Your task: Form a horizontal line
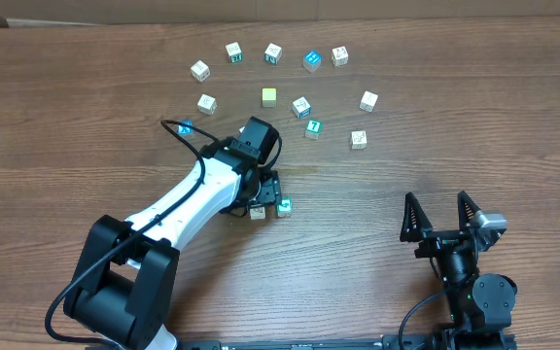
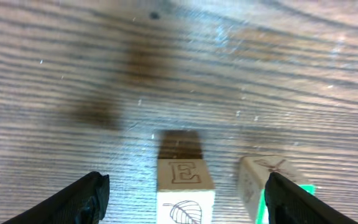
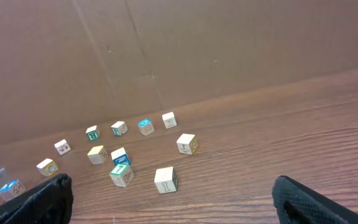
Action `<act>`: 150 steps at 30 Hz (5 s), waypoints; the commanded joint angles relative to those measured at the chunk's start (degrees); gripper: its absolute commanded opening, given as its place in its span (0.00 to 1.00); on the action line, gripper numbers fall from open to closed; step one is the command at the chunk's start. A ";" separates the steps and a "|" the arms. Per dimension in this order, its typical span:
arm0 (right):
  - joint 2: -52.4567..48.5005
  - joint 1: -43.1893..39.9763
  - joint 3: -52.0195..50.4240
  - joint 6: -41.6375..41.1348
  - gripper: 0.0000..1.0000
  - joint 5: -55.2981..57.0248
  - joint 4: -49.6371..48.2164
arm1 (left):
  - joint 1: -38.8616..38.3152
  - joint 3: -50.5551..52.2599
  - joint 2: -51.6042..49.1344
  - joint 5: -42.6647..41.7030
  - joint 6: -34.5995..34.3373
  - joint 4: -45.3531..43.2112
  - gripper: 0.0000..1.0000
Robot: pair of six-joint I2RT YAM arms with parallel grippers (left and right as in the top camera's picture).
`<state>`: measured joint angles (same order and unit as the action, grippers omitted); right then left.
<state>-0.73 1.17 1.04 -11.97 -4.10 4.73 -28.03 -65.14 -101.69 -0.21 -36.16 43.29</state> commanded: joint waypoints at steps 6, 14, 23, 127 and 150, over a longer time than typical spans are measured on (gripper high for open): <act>0.57 -0.17 -0.57 0.04 1.00 -0.07 -0.31 | 1.77 -1.81 0.15 0.92 1.07 -0.42 0.77; 0.57 -0.17 -0.57 0.04 1.00 -0.09 -0.31 | 3.72 -1.79 0.13 2.62 1.51 -1.86 0.72; 0.57 -0.17 -0.57 0.04 1.00 -0.09 -0.31 | 3.69 -1.73 0.13 5.57 1.46 -1.99 0.16; 0.57 -0.17 -0.57 0.04 1.00 -0.09 -0.31 | -0.15 0.17 -2.14 3.74 1.49 -3.52 0.04; 0.57 -0.17 -0.57 0.04 1.00 -0.07 -0.31 | -0.17 0.17 -2.14 -0.02 1.49 -1.27 0.04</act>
<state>-0.73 1.17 1.04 -11.97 -4.10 4.71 -27.94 -65.30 -103.11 0.58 -34.76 41.78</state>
